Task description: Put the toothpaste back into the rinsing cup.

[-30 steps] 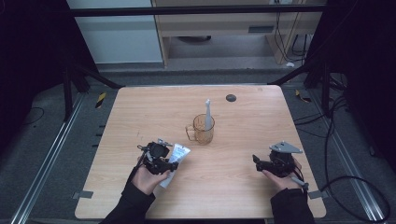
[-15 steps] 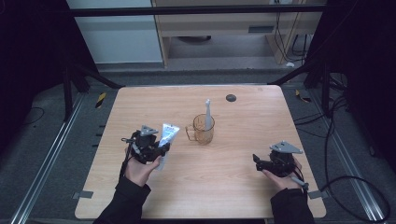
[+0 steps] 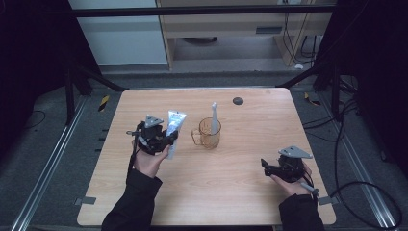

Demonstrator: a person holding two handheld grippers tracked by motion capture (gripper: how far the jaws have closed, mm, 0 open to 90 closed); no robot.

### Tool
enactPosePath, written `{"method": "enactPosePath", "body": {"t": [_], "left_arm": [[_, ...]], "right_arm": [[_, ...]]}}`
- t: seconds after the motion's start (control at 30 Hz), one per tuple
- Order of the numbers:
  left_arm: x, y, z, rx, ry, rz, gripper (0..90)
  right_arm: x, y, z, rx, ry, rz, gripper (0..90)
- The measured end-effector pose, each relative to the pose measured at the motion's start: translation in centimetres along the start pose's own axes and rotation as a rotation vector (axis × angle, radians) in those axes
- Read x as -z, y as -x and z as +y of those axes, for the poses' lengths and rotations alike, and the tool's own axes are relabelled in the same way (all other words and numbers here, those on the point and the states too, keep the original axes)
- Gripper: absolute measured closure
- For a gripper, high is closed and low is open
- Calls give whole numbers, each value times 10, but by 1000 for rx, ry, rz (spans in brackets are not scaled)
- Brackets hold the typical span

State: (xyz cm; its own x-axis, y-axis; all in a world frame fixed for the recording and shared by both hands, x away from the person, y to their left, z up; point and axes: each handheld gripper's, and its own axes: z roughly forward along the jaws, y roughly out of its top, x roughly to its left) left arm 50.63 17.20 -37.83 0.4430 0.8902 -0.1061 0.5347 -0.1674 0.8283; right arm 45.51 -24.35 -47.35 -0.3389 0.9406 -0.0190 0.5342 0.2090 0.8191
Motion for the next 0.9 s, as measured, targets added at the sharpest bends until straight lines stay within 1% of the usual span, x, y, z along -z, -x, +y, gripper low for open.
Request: {"method": "enactPosePath", "body": {"t": [0.13, 0.27, 0.3, 0.4, 0.47, 0.63, 0.67, 0.77, 0.9], "left_arm": [[-6, -1, 7, 14, 31, 7, 688], [-13, 0, 12, 17, 53, 19, 688], [-15, 0, 13, 20, 61, 20, 688], [-20, 0, 16, 31, 85, 15, 688], [-23, -1, 17, 38, 108, 12, 688], [-29, 0, 24, 54, 173, 21, 688], [-31, 1, 25, 57, 190, 23, 688], [-36, 5, 29, 48, 221, 35, 688], [-43, 11, 34, 56, 255, 30, 688]], "right_arm": [[0, 0, 0, 4, 4, -2, 162], [0, 1, 0, 7, 8, -3, 161], [0, 0, 0, 3, 6, 1, 161], [0, 1, -1, 15, 9, -4, 161], [0, 0, -1, 13, 11, -3, 161], [0, 0, -1, 19, 17, -6, 160], [0, 1, -1, 18, 17, -7, 160], [-1, 1, -2, 17, 16, -10, 160], [-1, 2, -2, 16, 21, -12, 160]]}}
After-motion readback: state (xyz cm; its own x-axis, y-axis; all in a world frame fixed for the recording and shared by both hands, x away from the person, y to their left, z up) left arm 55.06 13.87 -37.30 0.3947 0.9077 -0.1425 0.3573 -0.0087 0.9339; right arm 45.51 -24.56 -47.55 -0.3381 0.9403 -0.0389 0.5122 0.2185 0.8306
